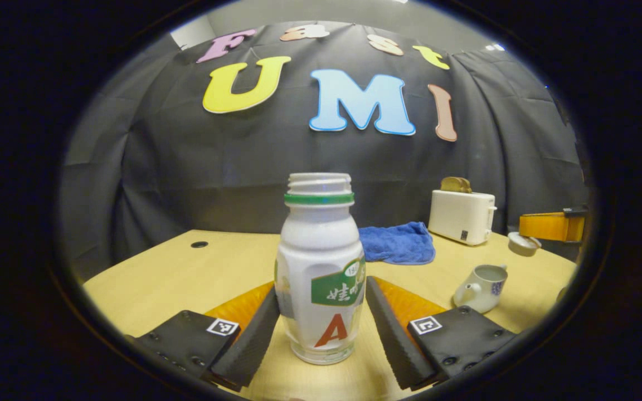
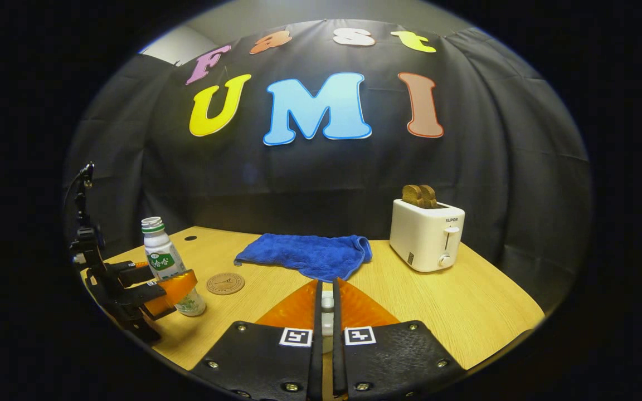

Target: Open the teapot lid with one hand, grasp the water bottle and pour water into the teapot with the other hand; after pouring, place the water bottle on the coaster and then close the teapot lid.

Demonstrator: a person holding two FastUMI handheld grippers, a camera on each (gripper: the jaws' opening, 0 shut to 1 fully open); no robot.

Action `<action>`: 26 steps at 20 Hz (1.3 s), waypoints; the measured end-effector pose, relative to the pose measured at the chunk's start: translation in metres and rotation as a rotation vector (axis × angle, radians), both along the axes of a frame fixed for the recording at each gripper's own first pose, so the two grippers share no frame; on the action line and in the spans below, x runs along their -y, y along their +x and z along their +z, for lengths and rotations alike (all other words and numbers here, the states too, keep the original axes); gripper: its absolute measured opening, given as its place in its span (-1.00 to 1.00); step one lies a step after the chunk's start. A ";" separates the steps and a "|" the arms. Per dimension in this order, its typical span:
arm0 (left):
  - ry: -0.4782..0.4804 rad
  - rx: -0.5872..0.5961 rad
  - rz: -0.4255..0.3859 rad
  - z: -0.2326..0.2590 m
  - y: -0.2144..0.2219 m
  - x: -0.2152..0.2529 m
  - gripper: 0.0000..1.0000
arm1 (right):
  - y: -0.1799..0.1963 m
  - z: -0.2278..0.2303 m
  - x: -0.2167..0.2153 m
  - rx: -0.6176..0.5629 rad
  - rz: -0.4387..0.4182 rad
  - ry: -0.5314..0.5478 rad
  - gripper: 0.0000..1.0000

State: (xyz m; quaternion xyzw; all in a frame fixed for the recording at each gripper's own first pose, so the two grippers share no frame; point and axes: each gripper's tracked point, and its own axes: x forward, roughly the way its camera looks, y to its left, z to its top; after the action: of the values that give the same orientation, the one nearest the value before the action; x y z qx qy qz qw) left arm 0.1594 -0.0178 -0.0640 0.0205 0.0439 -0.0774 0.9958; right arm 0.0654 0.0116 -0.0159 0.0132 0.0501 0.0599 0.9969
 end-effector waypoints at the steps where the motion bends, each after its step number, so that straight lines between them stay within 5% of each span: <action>1: -0.003 0.001 -0.002 -0.001 0.001 -0.001 0.97 | -0.001 0.000 0.001 -0.001 -0.002 0.005 -0.87; 7: -0.003 0.001 -0.008 0.000 -0.001 0.001 0.67 | -0.004 -0.005 0.007 -0.013 -0.009 0.017 -0.86; 14: 0.006 0.002 -0.028 0.003 -0.002 0.010 0.73 | -0.006 -0.005 0.012 -0.019 -0.020 0.029 -0.86; 15: 0.022 0.012 -0.028 0.007 -0.003 0.009 0.63 | -0.008 -0.005 0.015 -0.017 -0.024 0.031 -0.87; 22: 0.270 0.072 -0.048 0.038 -0.003 0.019 0.73 | -0.012 -0.006 0.034 -0.015 -0.059 0.052 -0.86; 26: 0.434 0.086 -0.056 0.047 -0.005 0.023 0.53 | -0.017 -0.009 0.053 -0.016 -0.083 0.069 -0.86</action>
State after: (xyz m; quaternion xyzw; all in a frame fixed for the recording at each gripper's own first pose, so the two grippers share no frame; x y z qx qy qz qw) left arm 0.1546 -0.0412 -0.0172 0.2389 0.0164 -0.0929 0.9665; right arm 0.0486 -0.0410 -0.0253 0.0502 0.0555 0.0202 0.9970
